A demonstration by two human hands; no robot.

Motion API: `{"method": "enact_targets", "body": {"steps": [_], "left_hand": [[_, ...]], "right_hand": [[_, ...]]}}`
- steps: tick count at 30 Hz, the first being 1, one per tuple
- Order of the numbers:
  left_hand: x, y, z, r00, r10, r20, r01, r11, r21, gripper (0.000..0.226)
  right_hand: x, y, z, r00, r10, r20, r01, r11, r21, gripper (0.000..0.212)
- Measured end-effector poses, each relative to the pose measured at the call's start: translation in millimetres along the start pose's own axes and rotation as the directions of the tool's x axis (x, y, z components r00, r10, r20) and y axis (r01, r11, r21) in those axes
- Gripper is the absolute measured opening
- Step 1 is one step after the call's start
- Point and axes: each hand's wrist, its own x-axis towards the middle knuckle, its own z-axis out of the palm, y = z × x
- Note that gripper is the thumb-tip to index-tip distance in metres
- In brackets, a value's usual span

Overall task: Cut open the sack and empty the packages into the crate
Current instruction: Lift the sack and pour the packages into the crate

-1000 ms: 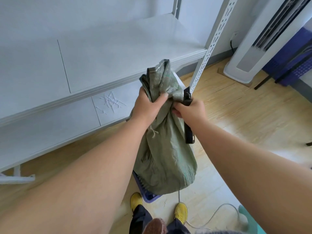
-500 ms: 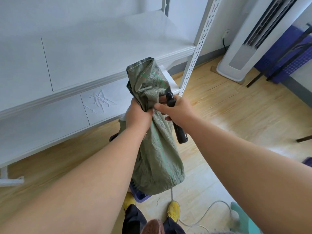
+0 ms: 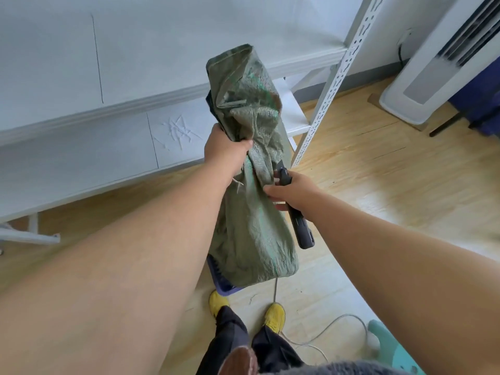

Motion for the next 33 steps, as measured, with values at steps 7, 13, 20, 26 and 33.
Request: {"method": "enact_targets", "body": {"steps": [7,13,20,26,33], "left_hand": [[25.9,34.1,-34.2,0.982,0.19,0.006,-0.19,0.977,0.094,0.051],[40.8,38.3,-48.4,0.958,0.282,-0.051,-0.276,0.956,0.103,0.045],[49.8,45.3,-70.6,0.938,0.346,0.019,-0.341,0.91,0.235,0.043],[44.4,46.3,-74.2,0.936,0.238,0.259,-0.327,0.861,0.39,0.034],[48.6,38.8,-80.6,0.993,0.0,0.117,-0.021,0.983,0.18,0.043]], "right_hand": [[19.3,-31.8,26.8,0.998,-0.023,-0.05,0.026,0.998,0.055,0.02],[22.5,-45.1,35.0,1.0,0.01,0.006,-0.01,0.998,-0.062,0.036],[21.1,-38.7,41.5,0.999,0.025,0.039,-0.026,1.0,0.014,0.032],[21.2,-41.2,48.1,1.0,-0.002,-0.005,0.003,0.997,0.072,0.038],[4.2,-68.9,56.3,0.919,-0.206,-0.337,0.322,0.886,0.335,0.059]]}}
